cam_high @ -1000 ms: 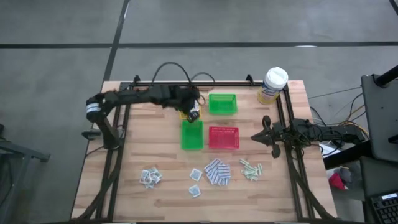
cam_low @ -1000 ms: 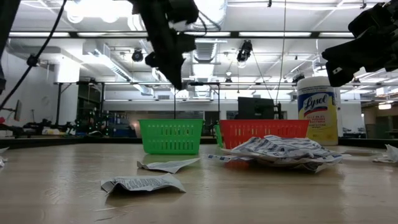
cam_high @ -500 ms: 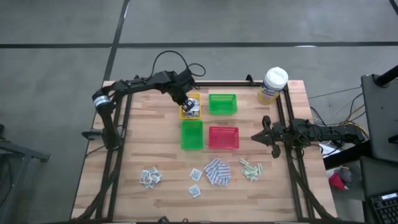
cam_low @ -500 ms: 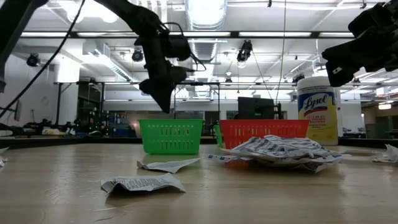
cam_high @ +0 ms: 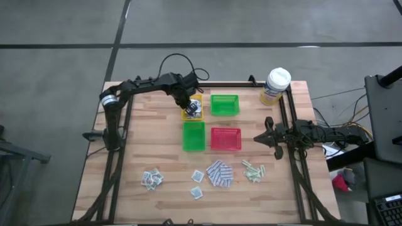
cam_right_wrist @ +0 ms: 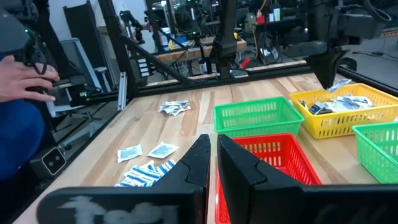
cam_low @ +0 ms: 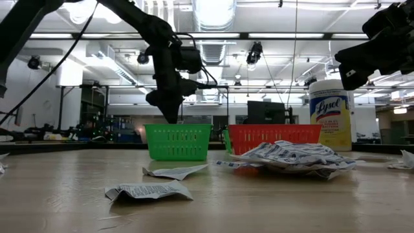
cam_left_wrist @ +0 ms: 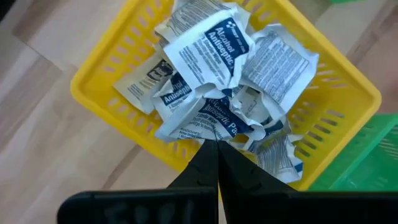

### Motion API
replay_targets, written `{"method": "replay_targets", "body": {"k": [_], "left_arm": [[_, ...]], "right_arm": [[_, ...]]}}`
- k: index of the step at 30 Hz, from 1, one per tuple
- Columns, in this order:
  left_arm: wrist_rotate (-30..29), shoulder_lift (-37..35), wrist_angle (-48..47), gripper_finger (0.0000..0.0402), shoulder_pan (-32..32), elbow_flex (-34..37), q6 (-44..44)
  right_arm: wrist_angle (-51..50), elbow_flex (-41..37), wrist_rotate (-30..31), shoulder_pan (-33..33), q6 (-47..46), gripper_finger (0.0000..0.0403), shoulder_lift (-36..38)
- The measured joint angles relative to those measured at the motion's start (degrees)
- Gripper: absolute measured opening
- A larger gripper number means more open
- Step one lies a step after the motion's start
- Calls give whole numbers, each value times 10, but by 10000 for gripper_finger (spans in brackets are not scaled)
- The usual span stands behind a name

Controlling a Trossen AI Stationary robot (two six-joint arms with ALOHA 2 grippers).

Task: Pick & Place First Aid Supplies
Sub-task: Put the blue alcohol pad into the yellow bin

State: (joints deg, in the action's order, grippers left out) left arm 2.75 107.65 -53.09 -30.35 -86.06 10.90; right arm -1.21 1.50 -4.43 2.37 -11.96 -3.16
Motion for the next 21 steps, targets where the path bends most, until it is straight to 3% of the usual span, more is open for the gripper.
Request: {"method": "replay_targets", "body": {"k": [13,21], "left_arm": [[13,8,8,2,5,0,-2],[13,8,8,62,6,0,-2]], "right_arm": [[0,0,0,0,0,28,0],[0,0,0,0,0,28,0]]}}
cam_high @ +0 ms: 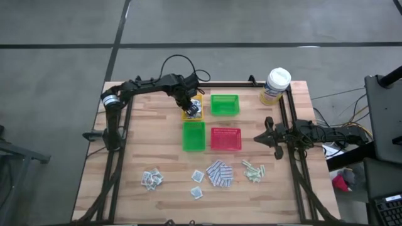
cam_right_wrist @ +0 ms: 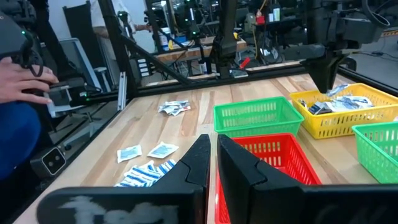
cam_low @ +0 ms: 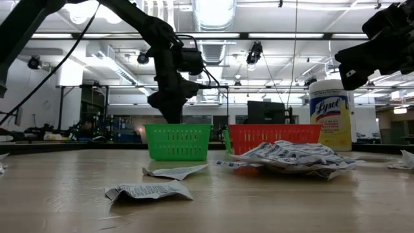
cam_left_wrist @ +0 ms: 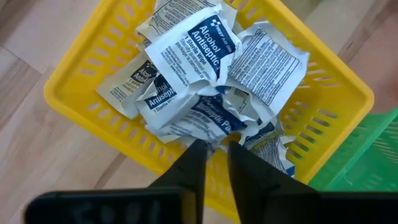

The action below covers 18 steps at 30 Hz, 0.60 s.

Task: Pick & Place First Aid Supplies
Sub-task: Put the blue alcohol pad into the yellow bin

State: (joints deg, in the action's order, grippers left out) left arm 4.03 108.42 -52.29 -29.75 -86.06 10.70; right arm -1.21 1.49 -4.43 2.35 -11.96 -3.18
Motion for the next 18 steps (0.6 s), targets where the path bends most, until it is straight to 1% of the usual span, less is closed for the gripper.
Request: {"method": "replay_targets", "body": {"k": [5,9,13,18], "left_arm": [[-1,-2,-7,111,1,-6,-4],[-7,-18,-23,136,2,-24,-11],[-15,-22,-43,146,5,-39,-18],[-17,-24,-38,147,8,-31,-18]], "right_arm": [[0,0,0,0,0,28,0],[0,0,0,0,0,28,0],[0,0,0,0,0,28,0],[0,0,0,0,0,28,0]]}}
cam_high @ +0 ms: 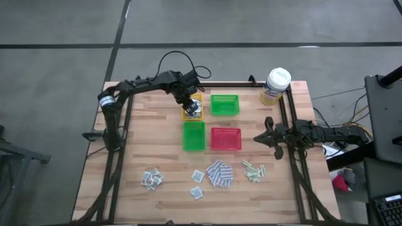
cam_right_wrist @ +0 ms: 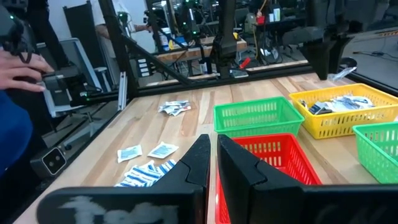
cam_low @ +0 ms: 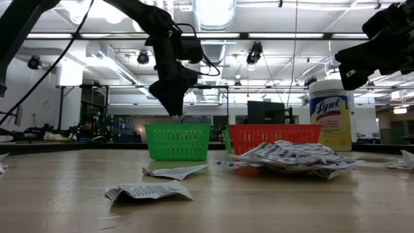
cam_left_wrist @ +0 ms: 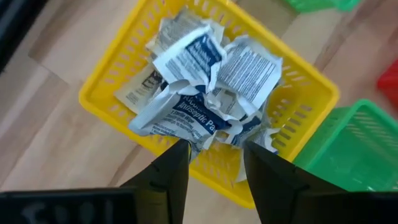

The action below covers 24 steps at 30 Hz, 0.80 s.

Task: Pick & Place First Aid Supplies
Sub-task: Put the blue alcohol pad into the yellow bin

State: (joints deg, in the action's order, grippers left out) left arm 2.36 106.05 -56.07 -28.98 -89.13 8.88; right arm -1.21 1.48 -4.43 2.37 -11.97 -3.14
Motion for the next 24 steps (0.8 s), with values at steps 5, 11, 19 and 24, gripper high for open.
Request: {"method": "replay_targets", "body": {"k": [5,11,19,24], "left_arm": [[1,1,20,148,4,14,-10],[-1,1,36,169,4,14,-30],[-1,11,55,241,4,25,-46],[7,11,67,275,4,49,-46]], "right_arm": [[0,0,0,0,0,28,0],[0,0,0,0,0,28,0],[0,0,0,0,0,28,0],[0,0,0,0,0,28,0]]}}
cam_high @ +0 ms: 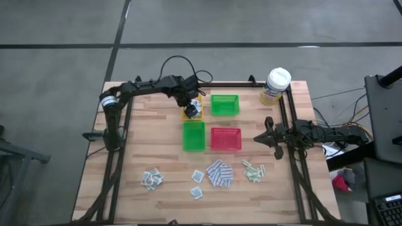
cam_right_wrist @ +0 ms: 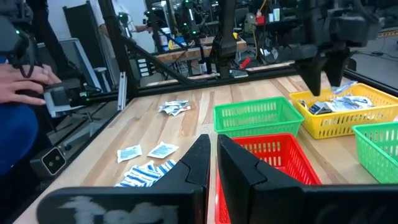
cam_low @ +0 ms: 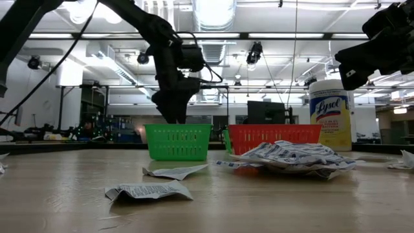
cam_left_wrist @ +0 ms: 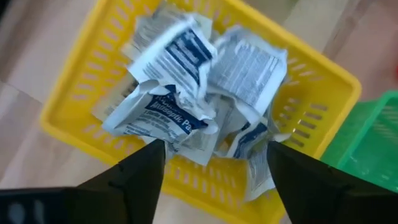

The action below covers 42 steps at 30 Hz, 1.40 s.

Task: Pick & Place First Aid Supplies
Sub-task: Put the blue alcohol pad into the yellow bin

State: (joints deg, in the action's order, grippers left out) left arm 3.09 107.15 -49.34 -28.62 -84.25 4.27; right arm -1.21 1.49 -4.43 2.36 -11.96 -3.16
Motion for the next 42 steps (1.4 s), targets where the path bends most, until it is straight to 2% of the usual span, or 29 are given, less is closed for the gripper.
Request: {"method": "replay_targets", "body": {"k": [6,20,36,42], "left_arm": [[35,0,15,283,0,20,0],[35,-1,45,282,0,11,-29],[30,-4,-51,280,2,-53,-29],[30,-5,1,280,6,-63,-49]], "right_arm": [[0,0,0,0,0,28,0],[0,0,0,0,0,28,0],[0,0,0,0,0,28,0],[0,0,0,0,0,28,0]]}}
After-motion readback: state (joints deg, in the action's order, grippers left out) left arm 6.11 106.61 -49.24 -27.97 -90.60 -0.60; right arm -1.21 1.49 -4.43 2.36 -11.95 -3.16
